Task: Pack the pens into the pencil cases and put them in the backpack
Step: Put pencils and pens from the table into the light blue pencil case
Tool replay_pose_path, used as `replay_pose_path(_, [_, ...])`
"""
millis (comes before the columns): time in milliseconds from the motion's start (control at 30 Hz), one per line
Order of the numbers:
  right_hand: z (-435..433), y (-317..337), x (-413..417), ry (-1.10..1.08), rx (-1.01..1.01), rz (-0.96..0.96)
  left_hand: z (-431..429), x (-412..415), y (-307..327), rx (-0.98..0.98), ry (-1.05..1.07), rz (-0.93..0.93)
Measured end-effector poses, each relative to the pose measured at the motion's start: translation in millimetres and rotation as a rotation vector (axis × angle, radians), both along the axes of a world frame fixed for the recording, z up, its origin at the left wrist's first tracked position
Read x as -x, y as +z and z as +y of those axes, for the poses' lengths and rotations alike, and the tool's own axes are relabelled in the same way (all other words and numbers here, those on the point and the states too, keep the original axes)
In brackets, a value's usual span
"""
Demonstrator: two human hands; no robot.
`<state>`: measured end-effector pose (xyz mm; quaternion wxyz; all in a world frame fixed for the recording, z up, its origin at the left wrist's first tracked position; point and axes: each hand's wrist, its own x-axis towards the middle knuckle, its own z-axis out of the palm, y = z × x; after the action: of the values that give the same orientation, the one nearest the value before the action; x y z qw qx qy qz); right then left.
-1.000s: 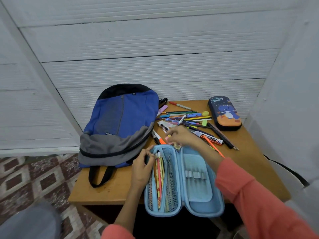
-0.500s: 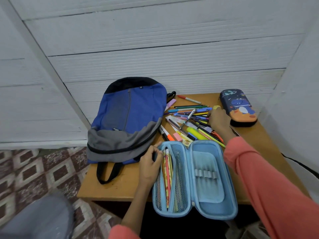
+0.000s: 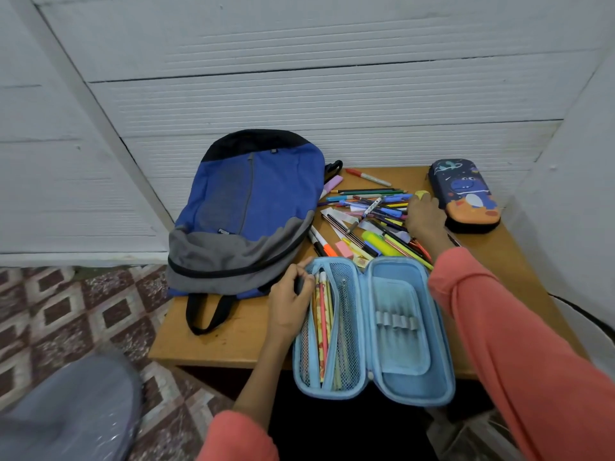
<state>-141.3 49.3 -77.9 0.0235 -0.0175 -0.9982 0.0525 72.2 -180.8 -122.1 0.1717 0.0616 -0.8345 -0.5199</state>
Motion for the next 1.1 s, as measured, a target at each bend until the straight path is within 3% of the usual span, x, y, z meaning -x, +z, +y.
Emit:
replay_pose_path(167, [5.5,1.1,3.9,-0.008,0.121,0.012,-0.1,-0.2,0.4,-0.012,-0.002,-0.014])
replay_pose_path(233, [7.2,7.1,3.5,-0.021,0.327,0.075,0.0,-0.6,1.1,-0.008,-0.002,-0.011])
replay_pose_path(400, [-0.1,42.1,-7.4,0.005,1.071,0.345,-0.4,0.4,0.7,-0.006,0.004,-0.016])
replay_pose_path(500, [-14.0,71.5,-26.7,0.095,1.240,0.534,-0.8,0.2,0.0,-0.016,0.000,-0.012])
replay_pose_path(600, [-38.3,93.3,-53.4,0.204,1.349,0.526,-0.4,0.0,0.6,-0.025,0.005,-0.012])
replay_pose_path(800, [-95.7,74.2,-106.6,0.451,1.158,0.040,-0.8,0.1,0.1,-0.015,-0.001,-0.003])
replay_pose_path(967, [-117.4,40.2,-130.7,0.592,0.805,-0.105,0.7,-0.8,1.1,-0.002,0.032,0.009])
replay_pose_path(1100, [-116.8,26.9,-137.7,0.527,0.639,-0.233,0.0,-1.1,2.5,0.010,0.033,-0.014])
